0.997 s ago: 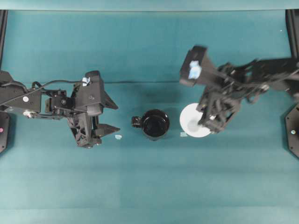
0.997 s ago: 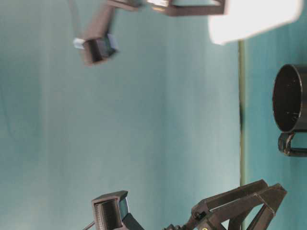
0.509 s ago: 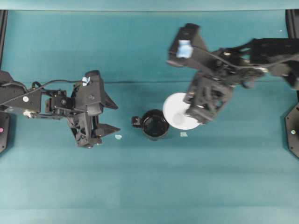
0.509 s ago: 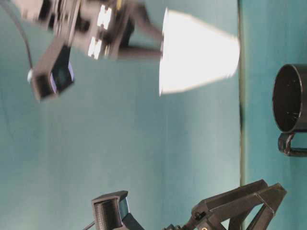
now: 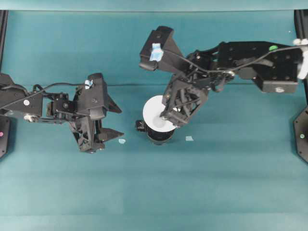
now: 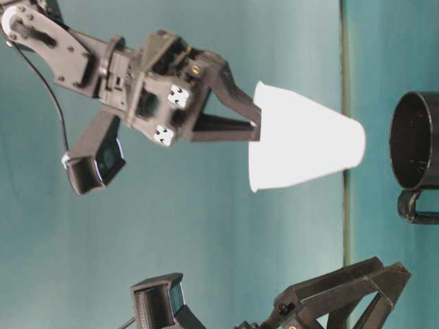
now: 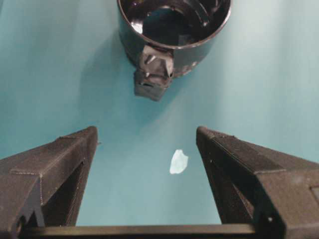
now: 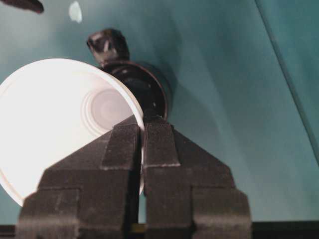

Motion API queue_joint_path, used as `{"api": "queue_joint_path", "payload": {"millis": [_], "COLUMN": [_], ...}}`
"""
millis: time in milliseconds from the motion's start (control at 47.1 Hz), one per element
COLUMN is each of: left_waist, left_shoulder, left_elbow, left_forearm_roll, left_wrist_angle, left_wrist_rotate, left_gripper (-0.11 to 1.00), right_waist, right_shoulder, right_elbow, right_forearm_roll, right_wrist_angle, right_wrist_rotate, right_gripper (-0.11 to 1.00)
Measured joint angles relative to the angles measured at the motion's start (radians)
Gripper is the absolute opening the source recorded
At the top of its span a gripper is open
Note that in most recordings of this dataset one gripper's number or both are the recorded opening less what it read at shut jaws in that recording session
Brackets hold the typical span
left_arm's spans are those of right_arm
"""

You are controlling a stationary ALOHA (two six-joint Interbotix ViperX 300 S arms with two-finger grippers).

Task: Put a paper cup into the cup holder on your left arm.
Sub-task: 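Lower the white cup into the black mug with the right gripper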

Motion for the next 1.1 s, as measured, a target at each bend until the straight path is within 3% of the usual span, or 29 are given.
{"api": "queue_joint_path", "payload": {"millis": [339, 1103], "left_waist": [0.000, 0.000], "left_shoulder": [0.002, 0.003], "left_elbow": [0.000, 0.000], "left_forearm_roll": [0.000, 0.002], "left_wrist_angle": [0.000, -0.002], "left_wrist_rotate": [0.000, 0.000], "left_gripper": [0.87, 0.87], "right_waist": [0.015, 0.009], "right_shoulder": [0.078, 0.117], "right_elbow": [0.032, 0.098], "right_forearm_roll": [0.000, -0.021], "right_wrist_angle": [-0.069, -0.166], "right_wrist_rotate": [0.000, 0.002], "right_gripper": [-0.07, -0.07]}}
